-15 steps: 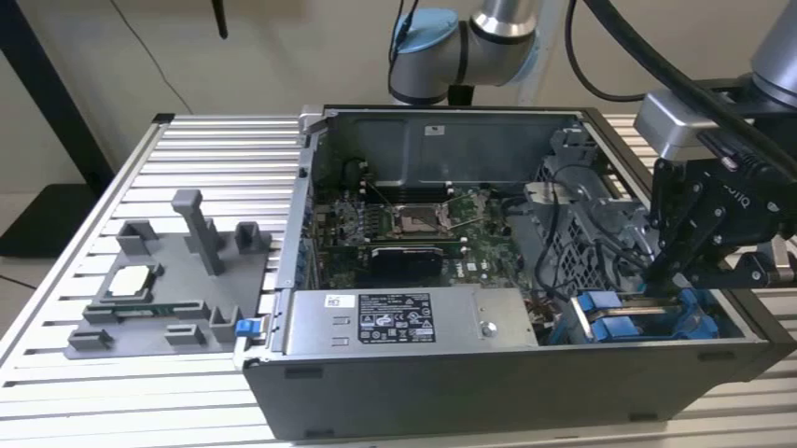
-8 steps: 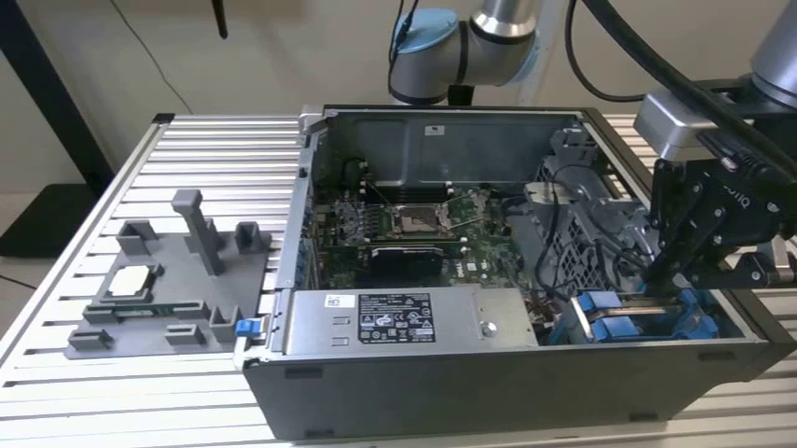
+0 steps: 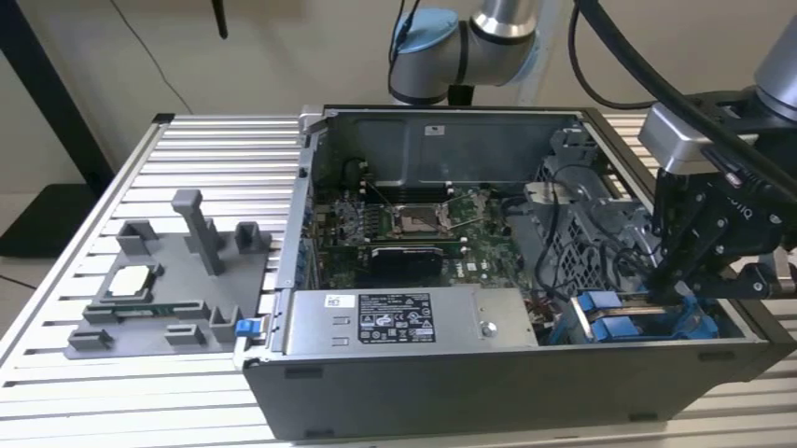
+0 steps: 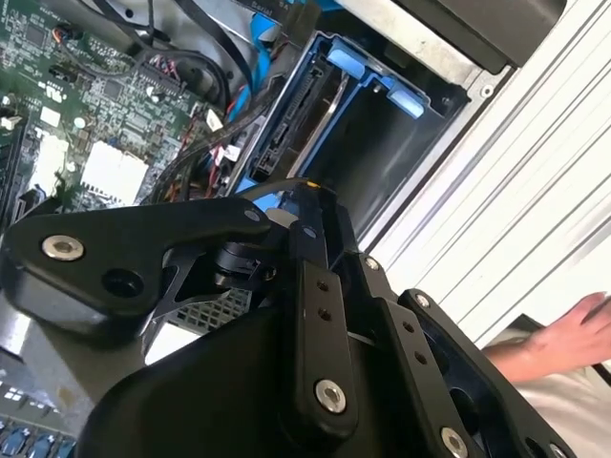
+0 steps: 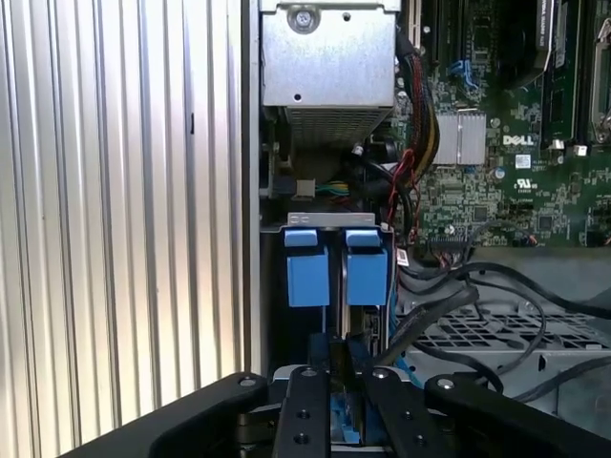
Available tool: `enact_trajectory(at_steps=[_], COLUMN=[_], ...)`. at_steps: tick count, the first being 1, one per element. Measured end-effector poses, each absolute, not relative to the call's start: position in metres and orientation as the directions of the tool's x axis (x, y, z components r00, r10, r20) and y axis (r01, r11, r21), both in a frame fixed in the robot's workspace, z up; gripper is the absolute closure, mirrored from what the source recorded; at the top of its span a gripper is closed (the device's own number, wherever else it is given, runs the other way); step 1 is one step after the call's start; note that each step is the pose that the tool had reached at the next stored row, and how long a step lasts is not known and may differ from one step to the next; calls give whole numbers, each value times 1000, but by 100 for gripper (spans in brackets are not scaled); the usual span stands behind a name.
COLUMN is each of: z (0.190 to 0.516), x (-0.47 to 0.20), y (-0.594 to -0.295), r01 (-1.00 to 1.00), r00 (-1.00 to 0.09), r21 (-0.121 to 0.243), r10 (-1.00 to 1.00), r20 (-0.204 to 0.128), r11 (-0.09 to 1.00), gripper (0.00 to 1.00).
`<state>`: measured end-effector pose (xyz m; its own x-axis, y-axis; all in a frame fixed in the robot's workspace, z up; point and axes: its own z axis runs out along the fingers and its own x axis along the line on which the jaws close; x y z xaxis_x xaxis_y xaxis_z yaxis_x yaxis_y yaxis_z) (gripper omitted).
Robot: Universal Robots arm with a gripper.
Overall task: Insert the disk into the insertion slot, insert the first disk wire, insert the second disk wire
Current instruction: 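Insert the first disk wire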
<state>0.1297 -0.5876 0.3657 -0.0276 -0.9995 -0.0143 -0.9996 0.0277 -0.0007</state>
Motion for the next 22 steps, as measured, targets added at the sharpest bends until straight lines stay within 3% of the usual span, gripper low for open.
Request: enact_trajectory(at_steps=[22], z=[353], x=[151], y=[-572], r01=[-1000], r00=[-21], r21=[-1], r10=[-1000], r20=[-23], r11=[21], gripper=[100])
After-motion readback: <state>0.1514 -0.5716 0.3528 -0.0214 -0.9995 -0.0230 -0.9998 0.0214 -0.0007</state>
